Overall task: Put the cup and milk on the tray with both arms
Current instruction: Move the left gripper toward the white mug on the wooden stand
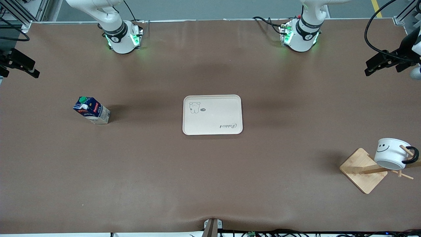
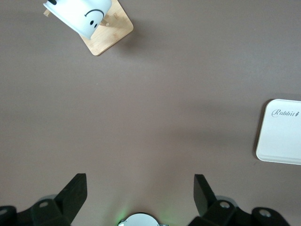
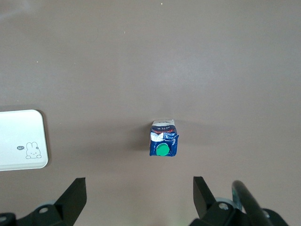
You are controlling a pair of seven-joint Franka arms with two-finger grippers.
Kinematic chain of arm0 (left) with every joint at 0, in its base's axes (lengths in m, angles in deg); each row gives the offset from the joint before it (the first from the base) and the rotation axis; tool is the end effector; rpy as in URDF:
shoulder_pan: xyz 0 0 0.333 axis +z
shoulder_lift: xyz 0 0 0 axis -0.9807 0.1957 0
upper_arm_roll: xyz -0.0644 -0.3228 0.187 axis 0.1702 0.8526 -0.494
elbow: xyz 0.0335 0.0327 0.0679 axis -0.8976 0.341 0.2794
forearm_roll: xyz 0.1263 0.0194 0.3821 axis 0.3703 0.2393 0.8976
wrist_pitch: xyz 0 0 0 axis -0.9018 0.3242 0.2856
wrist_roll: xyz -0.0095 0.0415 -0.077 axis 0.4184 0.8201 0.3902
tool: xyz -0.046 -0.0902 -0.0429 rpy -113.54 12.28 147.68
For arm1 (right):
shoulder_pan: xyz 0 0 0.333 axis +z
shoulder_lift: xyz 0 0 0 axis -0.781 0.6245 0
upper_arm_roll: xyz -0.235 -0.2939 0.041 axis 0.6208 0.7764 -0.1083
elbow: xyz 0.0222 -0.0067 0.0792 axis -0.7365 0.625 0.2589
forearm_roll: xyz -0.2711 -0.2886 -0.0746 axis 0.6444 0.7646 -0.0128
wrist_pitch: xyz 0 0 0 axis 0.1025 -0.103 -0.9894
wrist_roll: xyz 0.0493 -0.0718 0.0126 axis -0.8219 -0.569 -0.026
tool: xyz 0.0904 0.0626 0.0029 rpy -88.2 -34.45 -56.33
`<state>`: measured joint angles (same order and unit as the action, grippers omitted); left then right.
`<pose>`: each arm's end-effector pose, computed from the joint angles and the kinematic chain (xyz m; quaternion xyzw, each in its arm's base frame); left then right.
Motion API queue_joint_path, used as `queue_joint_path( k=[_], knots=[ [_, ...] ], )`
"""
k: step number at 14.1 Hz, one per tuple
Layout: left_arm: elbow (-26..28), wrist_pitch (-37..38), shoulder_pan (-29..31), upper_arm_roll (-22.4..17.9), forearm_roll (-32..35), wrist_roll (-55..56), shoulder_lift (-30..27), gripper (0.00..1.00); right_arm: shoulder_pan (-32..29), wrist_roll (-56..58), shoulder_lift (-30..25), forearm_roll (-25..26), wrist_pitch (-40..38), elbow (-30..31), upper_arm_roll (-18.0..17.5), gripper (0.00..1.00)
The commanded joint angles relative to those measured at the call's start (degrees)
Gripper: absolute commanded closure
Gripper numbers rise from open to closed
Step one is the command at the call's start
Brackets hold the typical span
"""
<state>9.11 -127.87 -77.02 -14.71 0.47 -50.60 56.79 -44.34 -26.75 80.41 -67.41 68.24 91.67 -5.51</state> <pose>0.5268 -0.0199 0.7158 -0.9983 -0.0507 0.0242 0.0177 0.5302 -0.0261 0.7392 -0.9996 0.0260 -0.0082 0.0111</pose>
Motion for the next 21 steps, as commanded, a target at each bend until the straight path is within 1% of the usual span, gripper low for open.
queue_joint_path(
  k=[1, 3, 5, 6, 8, 9, 10, 11, 14, 17, 19, 21],
  knots=[
    [-0.71, 1.02, 0.24, 0.19, 1.12, -1.02, -0.26, 0.0, 0.37, -0.28, -0.05, 0.29, 0.0, -0.39, 0.35, 0.0],
    [-1.06, 1.02, 0.59, 0.1, 1.03, -3.47, -0.09, 0.0, 0.54, -0.28, -0.05, 0.21, 0.0, -0.21, 0.26, 0.0],
    [-2.81, 0.94, 2.26, 0.1, 0.94, -4.1, 0.52, 0.0, 0.28, -0.28, 0.12, 0.21, 0.09, -0.13, 0.26, 0.0],
    [-2.82, 0.59, 3.74, 0.1, 0.42, -4.19, 0.96, 0.0, 0.02, -0.2, 0.12, 0.21, 0.09, -0.13, 0.26, 0.0],
    [-1.34, -2.56, 7.43, 0.1, -0.02, -5.06, 0.88, 0.0, -0.16, -0.28, 0.48, 0.21, 0.09, -0.04, 0.35, 0.0],
    [-0.46, -4.23, 8.15, 0.02, -0.03, -5.67, 0.88, 0.0, -0.25, -0.28, 0.39, 0.21, 0.0, -0.13, 0.35, 0.0],
    [0.95, -6.51, 9.02, 0.02, -0.03, -5.94, 0.79, 0.0, -0.25, -0.28, 0.48, 0.21, -0.08, -0.13, 0.35, 0.0],
    [2.87, -9.67, 11.29, 0.1, -0.37, -6.73, 0.71, 0.0, -0.16, -0.28, 0.48, 0.21, 0.0, -0.13, 0.35, 0.0],
    [9.2, -18.9, 13.76, 0.1, -2.04, -8.84, 0.27, 0.0, 0.01, -0.28, 0.65, -0.14, 0.53, -0.13, 0.35, 0.0],
    [15.88, -28.73, 14.83, 0.02, -3.72, -11.64, 0.35, 0.0, 0.1, -0.28, 0.65, -0.06, 0.53, -0.13, 0.35, 0.0],
    [20.45, -37.16, 15.27, 0.02, -3.8, -15.59, 0.96, 0.0, 0.1, -0.28, 0.65, -0.14, 0.53, -0.13, 0.35, 0.0],
    [25.19, -45.26, 15.71, 0.02, -4.94, -16.84, 1.58, 0.0, 0.02, -0.28, 0.65, -0.14, 0.53, -0.21, 0.35, 0.0]
  ],
)
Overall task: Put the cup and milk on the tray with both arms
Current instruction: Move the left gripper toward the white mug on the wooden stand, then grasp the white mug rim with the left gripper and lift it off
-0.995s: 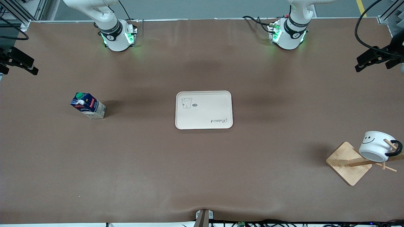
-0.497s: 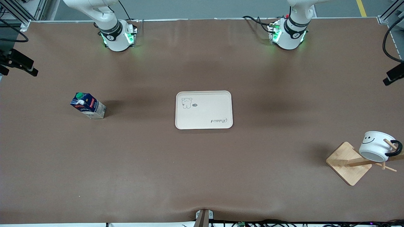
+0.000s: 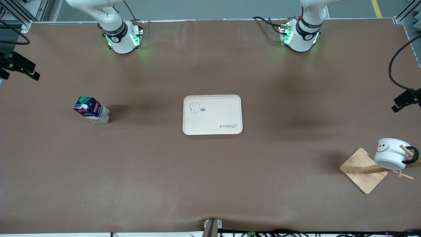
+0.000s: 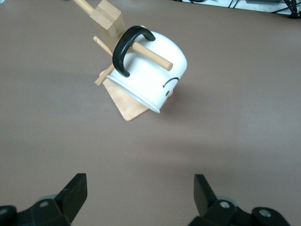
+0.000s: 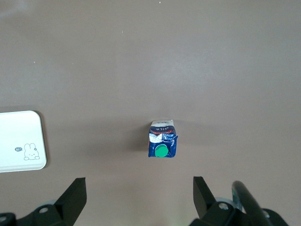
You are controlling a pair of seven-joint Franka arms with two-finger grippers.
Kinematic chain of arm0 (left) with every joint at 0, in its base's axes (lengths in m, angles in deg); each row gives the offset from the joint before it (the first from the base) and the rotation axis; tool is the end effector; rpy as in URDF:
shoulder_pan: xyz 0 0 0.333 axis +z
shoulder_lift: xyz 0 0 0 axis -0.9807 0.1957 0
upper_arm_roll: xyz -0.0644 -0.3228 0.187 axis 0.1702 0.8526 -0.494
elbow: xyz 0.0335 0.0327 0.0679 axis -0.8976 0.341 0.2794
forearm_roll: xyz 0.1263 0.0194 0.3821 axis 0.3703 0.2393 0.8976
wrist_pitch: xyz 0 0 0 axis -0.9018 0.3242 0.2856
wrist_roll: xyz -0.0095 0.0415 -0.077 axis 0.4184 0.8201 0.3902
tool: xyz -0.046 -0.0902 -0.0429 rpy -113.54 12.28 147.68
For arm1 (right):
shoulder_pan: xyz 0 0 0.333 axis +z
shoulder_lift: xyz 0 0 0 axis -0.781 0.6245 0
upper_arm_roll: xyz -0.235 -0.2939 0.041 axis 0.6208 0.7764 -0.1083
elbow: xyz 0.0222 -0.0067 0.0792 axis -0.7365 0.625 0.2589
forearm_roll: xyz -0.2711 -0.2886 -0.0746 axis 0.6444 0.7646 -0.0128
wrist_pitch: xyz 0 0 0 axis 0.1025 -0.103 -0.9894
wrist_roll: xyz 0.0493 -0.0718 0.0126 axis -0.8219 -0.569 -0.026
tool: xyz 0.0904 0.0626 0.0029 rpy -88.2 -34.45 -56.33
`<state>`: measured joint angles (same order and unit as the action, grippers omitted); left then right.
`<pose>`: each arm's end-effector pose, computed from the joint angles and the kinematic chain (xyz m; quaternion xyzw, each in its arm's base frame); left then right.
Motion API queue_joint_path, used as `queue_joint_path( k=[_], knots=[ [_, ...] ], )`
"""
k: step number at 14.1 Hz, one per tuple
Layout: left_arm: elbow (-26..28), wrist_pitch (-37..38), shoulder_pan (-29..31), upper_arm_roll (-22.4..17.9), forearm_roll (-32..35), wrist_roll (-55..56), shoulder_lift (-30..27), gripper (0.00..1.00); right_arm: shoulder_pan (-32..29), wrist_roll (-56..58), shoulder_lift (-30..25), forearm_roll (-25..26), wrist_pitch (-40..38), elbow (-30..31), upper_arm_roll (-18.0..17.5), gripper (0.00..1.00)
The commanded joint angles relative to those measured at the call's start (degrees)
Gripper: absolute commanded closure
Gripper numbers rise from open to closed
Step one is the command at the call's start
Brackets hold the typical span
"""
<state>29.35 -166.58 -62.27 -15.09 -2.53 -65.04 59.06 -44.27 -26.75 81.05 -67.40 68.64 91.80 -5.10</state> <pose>0.5710 0.1280 0.5841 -0.9914 -0.0600 -0.1157 0.0085 0.5353 -0.0289 0.7329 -0.9995 0.0290 -0.0051 0.0103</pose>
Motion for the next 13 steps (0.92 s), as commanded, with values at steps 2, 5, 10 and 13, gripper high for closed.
queue_joint_path(
  k=[2, 5, 10, 13],
  knots=[
    [6.73, -11.92, 1.13, 0.39, -2.21, -2.5, 1.23, 0.0, 0.04, -0.28, 0.0, -0.33, 0.13, -0.34, -0.06, 0.0],
    [6.83, -17.73, 1.13, 0.47, -2.3, -5.65, 4.92, 0.13, -0.58, -0.28, 0.09, -0.5, -0.22, -0.34, 0.03, 0.0],
    [6.39, -25.21, 1.31, 0.47, -8.78, -9.88, 10.38, 0.21, -1.54, -0.28, 1.32, -0.42, -0.13, -0.52, 0.12, 0.0],
    [5.69, -26.62, 1.22, 0.74, -11.96, -10.67, 11.61, 0.22, -1.54, -0.28, 1.32, 0.02, 0.13, -0.6, 0.2, 0.0]
  ],
)
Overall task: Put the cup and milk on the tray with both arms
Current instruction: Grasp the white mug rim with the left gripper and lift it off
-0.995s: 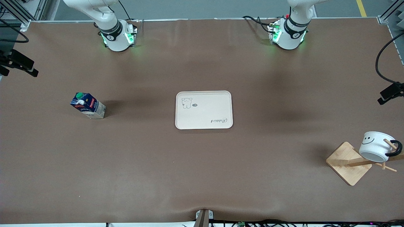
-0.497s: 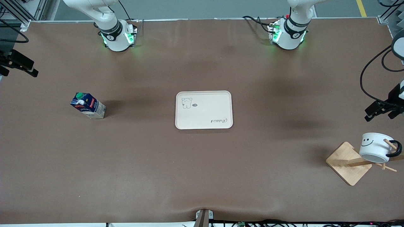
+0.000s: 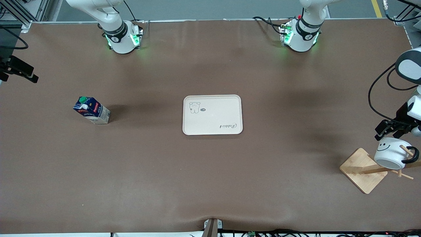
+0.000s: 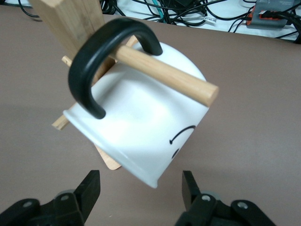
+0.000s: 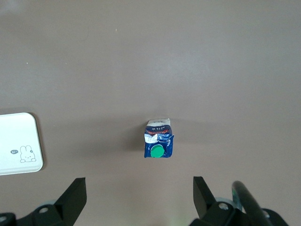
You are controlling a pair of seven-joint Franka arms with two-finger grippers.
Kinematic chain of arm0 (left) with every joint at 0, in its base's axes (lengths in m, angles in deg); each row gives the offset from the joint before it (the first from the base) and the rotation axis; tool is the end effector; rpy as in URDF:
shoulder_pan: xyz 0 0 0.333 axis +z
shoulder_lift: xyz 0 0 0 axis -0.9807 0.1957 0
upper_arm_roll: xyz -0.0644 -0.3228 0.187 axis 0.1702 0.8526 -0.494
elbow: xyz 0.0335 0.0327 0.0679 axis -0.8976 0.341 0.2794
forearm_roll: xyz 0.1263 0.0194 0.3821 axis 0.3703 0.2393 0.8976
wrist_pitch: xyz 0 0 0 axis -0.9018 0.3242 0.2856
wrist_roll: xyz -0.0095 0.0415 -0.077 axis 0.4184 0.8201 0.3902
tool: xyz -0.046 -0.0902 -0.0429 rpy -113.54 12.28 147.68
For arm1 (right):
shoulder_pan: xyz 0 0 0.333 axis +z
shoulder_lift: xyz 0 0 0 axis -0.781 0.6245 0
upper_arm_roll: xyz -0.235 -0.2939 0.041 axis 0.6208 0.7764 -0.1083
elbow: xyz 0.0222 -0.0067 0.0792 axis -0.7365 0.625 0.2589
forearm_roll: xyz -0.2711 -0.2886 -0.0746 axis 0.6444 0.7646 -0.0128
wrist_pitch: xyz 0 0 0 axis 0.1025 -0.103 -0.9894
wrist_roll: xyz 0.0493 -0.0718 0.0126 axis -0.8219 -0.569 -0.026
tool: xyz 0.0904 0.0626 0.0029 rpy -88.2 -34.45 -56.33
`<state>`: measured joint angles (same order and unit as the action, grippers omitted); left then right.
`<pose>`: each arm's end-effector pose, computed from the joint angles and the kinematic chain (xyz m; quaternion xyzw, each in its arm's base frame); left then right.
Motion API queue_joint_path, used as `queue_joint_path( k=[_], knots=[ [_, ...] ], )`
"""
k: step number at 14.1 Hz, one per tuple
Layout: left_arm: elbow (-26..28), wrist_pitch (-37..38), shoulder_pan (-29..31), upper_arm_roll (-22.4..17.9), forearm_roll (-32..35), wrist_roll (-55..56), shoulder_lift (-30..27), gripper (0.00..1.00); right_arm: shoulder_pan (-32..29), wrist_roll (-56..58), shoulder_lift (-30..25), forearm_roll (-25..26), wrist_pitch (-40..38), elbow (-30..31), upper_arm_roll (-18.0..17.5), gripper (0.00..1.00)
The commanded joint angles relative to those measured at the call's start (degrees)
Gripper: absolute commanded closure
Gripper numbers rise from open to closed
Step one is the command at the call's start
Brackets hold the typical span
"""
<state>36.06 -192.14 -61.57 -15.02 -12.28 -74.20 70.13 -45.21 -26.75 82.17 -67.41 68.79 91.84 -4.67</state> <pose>0.6168 0.1519 0.4583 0.9792 0.0531 0.1941 0.0252 0.5425 -0.0410 0.7224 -0.9991 0.0411 0.0036 0.0091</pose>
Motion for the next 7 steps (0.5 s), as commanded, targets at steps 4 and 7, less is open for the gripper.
queue_joint_path(
  k=[4, 7],
  knots=[
    [-2.08, -1.5, 0.44, 0.94, -5.21, -1.69, 1.43, 0.33, -0.52, -0.28, 0.03, 0.21, -0.29, -0.65, -0.32, 0.0],
    [-2.79, -2.55, 0.09, 0.94, -6.88, -1.69, 2.39, 0.4, -0.52, -0.28, -0.15, -0.05, -0.37, -0.73, -0.32, 0.0]
  ],
)
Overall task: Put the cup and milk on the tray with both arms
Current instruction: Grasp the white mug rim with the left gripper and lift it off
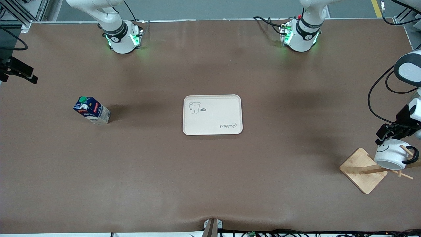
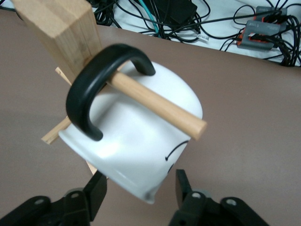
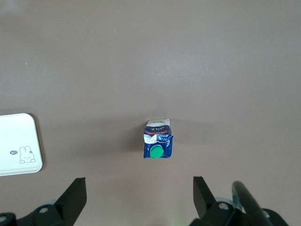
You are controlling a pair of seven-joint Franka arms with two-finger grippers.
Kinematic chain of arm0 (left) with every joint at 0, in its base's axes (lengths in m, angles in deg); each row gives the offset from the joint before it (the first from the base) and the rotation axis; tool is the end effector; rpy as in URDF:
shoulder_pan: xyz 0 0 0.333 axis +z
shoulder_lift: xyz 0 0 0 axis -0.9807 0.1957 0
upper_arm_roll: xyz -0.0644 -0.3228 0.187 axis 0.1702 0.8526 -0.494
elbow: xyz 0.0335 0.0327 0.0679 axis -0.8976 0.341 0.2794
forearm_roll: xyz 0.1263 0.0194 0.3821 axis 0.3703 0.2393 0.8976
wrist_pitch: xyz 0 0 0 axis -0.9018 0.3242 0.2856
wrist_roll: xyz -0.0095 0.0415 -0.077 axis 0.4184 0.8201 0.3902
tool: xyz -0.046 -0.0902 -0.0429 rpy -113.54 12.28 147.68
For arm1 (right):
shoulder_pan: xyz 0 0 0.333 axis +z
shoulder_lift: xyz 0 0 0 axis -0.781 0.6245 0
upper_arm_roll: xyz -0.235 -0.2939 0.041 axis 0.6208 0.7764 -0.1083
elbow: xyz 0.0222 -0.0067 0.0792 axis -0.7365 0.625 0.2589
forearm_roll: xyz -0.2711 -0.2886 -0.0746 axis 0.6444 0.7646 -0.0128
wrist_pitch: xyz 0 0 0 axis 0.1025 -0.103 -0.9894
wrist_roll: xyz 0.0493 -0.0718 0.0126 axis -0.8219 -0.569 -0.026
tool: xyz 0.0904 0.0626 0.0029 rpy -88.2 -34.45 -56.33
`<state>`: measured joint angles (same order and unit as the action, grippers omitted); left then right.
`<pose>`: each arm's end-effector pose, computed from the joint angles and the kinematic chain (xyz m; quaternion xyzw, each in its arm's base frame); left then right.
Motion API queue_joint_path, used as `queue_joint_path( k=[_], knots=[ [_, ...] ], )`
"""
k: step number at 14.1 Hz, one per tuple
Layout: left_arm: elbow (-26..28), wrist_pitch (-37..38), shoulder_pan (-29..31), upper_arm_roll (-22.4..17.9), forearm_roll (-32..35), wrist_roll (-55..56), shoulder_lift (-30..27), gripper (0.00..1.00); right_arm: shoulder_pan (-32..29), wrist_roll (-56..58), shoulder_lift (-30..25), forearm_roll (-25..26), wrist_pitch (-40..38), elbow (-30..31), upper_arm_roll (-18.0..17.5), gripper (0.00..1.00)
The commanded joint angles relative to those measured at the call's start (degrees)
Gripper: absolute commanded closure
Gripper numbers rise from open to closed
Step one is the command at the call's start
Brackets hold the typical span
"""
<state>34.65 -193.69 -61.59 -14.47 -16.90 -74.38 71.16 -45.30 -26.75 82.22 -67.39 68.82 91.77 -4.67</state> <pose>0.6270 0.1506 0.4620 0.9721 0.0773 0.2158 0.0493 0.5428 -0.0419 0.7225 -0.9991 0.0419 0.0031 0.0088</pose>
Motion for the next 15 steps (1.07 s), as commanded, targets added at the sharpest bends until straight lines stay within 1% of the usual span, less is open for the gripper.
queue_joint_path(
  k=[1, 2, 3, 5, 6, 10, 15],
  knots=[
    [-1.73, -1.26, 0.1, 0.38, -2.52, -1.51, 1.54, 0.42, -0.35, -0.28, -0.2, -0.08, -0.49, -0.66, -0.32, 0.0],
    [-1.99, -1.44, 0.02, 0.47, -2.78, -1.51, 1.63, 0.43, -0.26, -0.28, -0.2, -0.08, -0.75, -0.66, -0.41, 0.0],
    [-2.26, -1.44, -0.07, 0.47, -3.04, -1.51, 1.72, 0.49, -0.08, -0.37, -0.37, -0.16, -1.01, -0.57, -0.49, 0.0],
    [-2.34, -1.44, -0.16, 1.08, -4.36, -1.51, 1.72, 0.65, 0.18, -0.28, -0.37, -0.16, -0.93, -0.48, -0.5, 0.0],
    [-2.87, -1.44, -0.16, 1.26, -4.63, -1.51, 1.8, 0.74, 0.18, -0.28, -0.37, -0.16, -0.93, -0.48, -0.5, 0.0],
    [-3.75, -1.44, -0.25, 2.93, -5.42, -1.42, 2.07, 0.99, 0.01, -0.1, -0.29, -0.08, -0.67, -0.48, -0.5, 0.0],
    [-3.66, -1.0, -0.25, 4.07, -5.42, -1.51, 1.63, 1.0, 0.1, -0.19, -0.02, 0.01, -0.31, -0.48, -0.5, 0.0]
  ],
)
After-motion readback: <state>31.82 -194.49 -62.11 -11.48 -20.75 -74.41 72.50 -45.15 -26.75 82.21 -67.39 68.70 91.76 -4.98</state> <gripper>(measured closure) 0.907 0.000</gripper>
